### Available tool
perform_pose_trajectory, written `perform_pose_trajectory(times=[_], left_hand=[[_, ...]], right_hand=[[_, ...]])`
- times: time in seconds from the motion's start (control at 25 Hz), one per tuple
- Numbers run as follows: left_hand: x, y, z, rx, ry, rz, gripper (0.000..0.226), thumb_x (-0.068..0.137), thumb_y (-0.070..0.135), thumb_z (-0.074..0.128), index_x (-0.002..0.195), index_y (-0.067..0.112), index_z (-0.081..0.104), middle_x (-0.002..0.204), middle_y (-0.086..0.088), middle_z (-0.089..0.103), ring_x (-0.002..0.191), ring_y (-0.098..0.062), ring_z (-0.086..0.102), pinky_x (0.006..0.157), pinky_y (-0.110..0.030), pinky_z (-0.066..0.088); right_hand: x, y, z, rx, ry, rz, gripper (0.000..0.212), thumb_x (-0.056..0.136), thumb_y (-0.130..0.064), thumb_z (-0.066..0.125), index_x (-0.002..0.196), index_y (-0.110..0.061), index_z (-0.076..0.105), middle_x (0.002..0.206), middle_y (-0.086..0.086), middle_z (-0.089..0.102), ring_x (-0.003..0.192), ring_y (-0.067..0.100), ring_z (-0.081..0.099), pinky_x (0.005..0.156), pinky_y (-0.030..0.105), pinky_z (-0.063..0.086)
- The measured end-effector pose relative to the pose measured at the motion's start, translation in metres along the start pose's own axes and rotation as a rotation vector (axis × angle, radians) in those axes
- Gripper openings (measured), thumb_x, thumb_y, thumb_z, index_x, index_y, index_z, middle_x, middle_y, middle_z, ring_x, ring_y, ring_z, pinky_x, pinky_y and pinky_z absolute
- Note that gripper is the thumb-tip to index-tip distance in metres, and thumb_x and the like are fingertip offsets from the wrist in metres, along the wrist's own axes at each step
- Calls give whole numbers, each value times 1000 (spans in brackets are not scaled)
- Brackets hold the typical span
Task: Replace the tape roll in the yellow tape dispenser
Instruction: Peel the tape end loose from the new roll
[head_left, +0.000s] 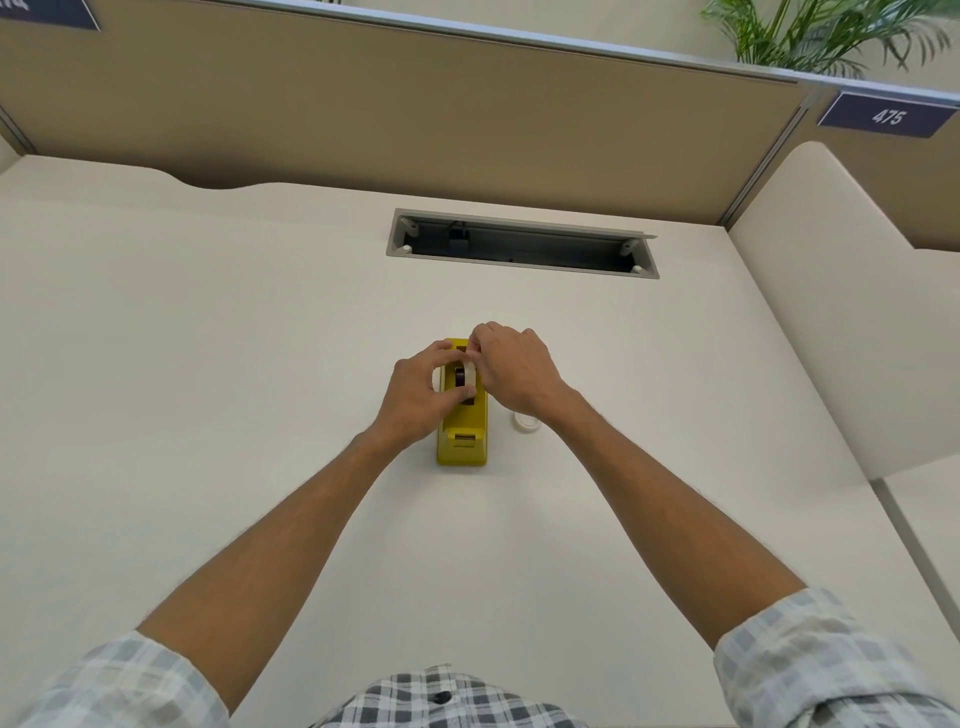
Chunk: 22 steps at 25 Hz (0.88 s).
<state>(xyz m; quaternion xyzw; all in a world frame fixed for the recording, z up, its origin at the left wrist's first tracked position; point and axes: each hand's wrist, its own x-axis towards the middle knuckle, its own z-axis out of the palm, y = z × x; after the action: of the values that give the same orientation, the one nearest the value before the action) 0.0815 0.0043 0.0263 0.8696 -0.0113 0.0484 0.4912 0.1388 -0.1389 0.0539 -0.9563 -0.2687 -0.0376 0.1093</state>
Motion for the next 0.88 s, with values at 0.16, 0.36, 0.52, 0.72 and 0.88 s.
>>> perform_pose_trajectory(times=[0.16, 0.36, 0.52, 0.72, 0.88], left_hand=[[4, 0, 0, 10, 9, -48, 72, 71, 26, 84, 132, 23, 46, 118, 4, 68, 114, -10, 57, 96, -31, 44], [4, -5, 3, 24, 21, -43, 73, 71, 25, 83, 133, 26, 45, 119, 4, 68, 116, -10, 56, 94, -27, 43], [5, -5, 3, 25, 6, -26, 64, 71, 22, 82, 128, 24, 51, 118, 7, 67, 109, -1, 55, 89, -11, 36], [4, -4, 1, 19, -4, 18, 53, 74, 20, 80, 123, 23, 59, 117, 8, 65, 109, -4, 55, 94, -18, 40], [3, -3, 3, 72, -1, 20, 52, 76, 21, 78, 125, 24, 61, 121, 3, 61, 109, -10, 51, 89, -20, 37]], right_hand=[[0, -1, -1, 7, -19, 19, 16, 97, -26, 51, 104, -13, 58, 100, 4, 65, 77, 20, 57, 75, 37, 45], [0, -3, -4, -25, -43, 10, 15, 97, -25, 49, 101, -13, 58, 97, 4, 64, 78, 22, 58, 74, 37, 45], [0, -4, -6, 22, -53, 40, 18, 98, -24, 47, 100, -13, 61, 96, 4, 65, 79, 22, 58, 68, 36, 47], [-6, -4, -6, 159, -34, 104, 21, 98, -26, 49, 102, -13, 65, 97, 3, 67, 85, 21, 61, 73, 39, 53], [-15, -3, -1, 237, 28, 135, 21, 97, -26, 49, 99, -14, 67, 97, 2, 67, 87, 20, 60, 72, 36, 50]])
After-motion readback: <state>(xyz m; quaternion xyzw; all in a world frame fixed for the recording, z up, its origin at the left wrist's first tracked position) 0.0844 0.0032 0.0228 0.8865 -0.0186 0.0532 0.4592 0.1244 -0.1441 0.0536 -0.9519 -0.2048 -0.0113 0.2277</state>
